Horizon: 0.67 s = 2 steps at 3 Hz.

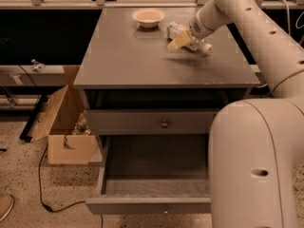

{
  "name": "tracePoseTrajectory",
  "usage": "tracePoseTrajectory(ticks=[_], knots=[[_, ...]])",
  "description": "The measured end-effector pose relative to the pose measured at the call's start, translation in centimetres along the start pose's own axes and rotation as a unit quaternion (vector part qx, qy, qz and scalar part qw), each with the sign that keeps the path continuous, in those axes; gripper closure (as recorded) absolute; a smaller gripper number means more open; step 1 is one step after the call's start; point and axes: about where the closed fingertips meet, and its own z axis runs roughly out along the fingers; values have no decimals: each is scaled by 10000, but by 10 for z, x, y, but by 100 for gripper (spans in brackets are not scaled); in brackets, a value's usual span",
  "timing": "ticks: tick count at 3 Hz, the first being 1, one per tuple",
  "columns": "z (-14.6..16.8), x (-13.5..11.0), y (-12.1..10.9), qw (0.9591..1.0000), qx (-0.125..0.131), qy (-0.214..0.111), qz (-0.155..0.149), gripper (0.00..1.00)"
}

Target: Place blue plastic bottle into middle drawer

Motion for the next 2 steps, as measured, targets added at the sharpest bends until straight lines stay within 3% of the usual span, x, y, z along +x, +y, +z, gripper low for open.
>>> tracePoseTrajectory(ticks=[1, 2], knots=[[-1, -5, 6, 9998, -86, -140, -126, 49], [-10, -7, 12, 9993, -114, -278, -216, 72]])
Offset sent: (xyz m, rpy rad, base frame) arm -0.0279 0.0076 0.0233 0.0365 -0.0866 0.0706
